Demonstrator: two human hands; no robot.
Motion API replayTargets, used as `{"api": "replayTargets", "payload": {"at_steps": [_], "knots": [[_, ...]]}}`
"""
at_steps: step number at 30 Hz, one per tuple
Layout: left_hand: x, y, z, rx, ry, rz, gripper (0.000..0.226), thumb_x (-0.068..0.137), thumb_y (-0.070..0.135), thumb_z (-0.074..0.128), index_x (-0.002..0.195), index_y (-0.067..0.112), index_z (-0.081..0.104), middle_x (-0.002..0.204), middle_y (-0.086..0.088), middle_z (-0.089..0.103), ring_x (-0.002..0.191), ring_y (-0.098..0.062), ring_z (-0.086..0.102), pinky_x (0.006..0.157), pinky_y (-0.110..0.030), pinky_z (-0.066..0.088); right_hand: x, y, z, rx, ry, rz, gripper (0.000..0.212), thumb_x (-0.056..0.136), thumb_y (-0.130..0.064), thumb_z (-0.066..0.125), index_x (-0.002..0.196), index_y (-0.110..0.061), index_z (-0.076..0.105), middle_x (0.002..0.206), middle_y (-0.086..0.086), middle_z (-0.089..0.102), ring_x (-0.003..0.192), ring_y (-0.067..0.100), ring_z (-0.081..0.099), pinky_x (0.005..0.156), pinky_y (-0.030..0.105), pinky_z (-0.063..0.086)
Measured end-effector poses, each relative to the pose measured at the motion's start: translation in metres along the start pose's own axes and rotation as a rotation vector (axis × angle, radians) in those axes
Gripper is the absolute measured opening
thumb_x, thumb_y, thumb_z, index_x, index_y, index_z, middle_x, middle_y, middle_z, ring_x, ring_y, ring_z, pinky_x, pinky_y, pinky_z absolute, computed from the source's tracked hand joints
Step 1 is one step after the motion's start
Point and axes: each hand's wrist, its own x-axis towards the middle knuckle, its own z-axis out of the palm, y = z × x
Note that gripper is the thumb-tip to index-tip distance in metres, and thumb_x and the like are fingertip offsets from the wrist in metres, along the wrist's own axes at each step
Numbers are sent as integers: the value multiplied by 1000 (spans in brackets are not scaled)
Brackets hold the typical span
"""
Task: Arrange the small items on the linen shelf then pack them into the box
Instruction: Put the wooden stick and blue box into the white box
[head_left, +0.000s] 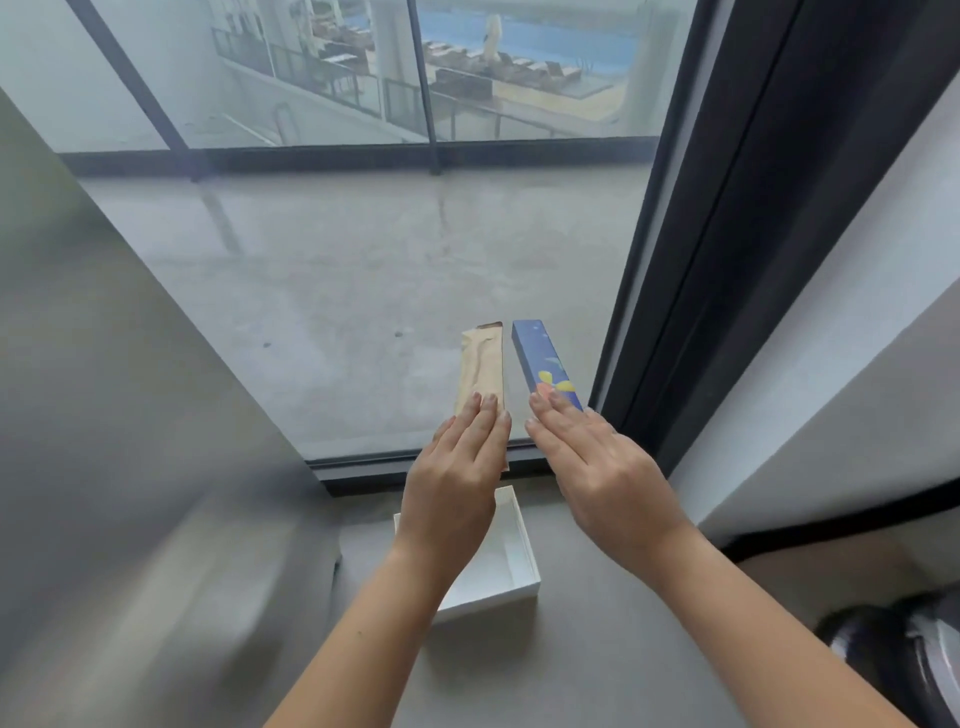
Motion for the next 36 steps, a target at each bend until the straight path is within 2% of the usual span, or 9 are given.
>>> {"api": "replayTargets", "payload": {"at_steps": [3, 8, 11, 13, 16, 20, 25, 30, 36], "knots": [[-38, -20, 46, 11, 28, 1, 44, 59, -26, 62, 99, -9, 69, 106, -23, 67, 99, -38, 64, 73, -48, 56, -24, -10, 59, 26, 0, -20, 44, 63, 15, 72, 105, 7, 67, 116, 23, 62, 108, 36, 59, 76, 45, 56], [-104, -49, 127, 27, 33, -14, 47, 54, -24, 71, 98, -9, 69, 105, -23, 67, 97, -38, 65, 76, -48, 56, -71, -26, 160, 30, -20, -43, 48, 60, 13, 77, 106, 7, 67, 116, 22, 62, 109, 35, 59, 79, 44, 55], [-145, -66, 184, 48, 68, -9, 32, 70, -18, 58, 98, -9, 70, 104, -23, 68, 96, -38, 65, 75, -48, 56, -104, -30, 221, 17, -28, -64, 49, 61, 12, 78, 108, 6, 66, 117, 22, 62, 111, 34, 58, 80, 44, 55], [-169, -75, 217, 50, 73, -4, 32, 74, -13, 48, 97, -9, 70, 103, -23, 68, 96, -37, 66, 76, -46, 56, -125, -33, 258, 25, -13, -81, 49, 60, 12, 78, 108, 6, 66, 117, 22, 62, 111, 35, 58, 79, 44, 55], [-203, -88, 259, 75, 82, -5, 34, 65, -15, 55, 95, -10, 70, 101, -23, 68, 94, -37, 66, 76, -46, 56, -152, -36, 306, 26, 20, -81, 48, 59, 14, 77, 105, 7, 67, 114, 23, 63, 107, 36, 60, 79, 45, 55], [-236, -109, 304, 103, 84, 8, 33, 65, -19, 62, 97, -10, 69, 103, -25, 67, 96, -38, 66, 79, -46, 55, -181, -40, 363, 38, 20, -94, 46, 59, 14, 77, 104, 8, 67, 113, 24, 63, 107, 36, 60, 78, 46, 55], [-262, -130, 352, 145, 17, 48, 44, 55, -20, 75, 97, -11, 68, 102, -26, 67, 95, -38, 66, 75, -46, 56, -204, -36, 417, 48, 17, -95, 45, 58, 14, 79, 102, 7, 68, 112, 23, 64, 106, 36, 60, 78, 46, 55], [-276, -133, 388, 157, -32, 20, 49, 49, -20, 78, 96, -11, 69, 100, -26, 68, 92, -38, 66, 68, -45, 57, -221, -29, 454, 67, 35, -24, 47, 59, 17, 76, 104, 9, 67, 113, 25, 63, 107, 37, 60, 83, 47, 53], [-303, -132, 408, 158, -91, 61, 44, 49, -15, 81, 92, -9, 71, 98, -24, 69, 91, -36, 67, 67, -42, 58, -245, -27, 482, 131, -7, -48, 49, 61, 20, 72, 109, 9, 64, 117, 25, 60, 109, 39, 58, 76, 48, 55]]}}
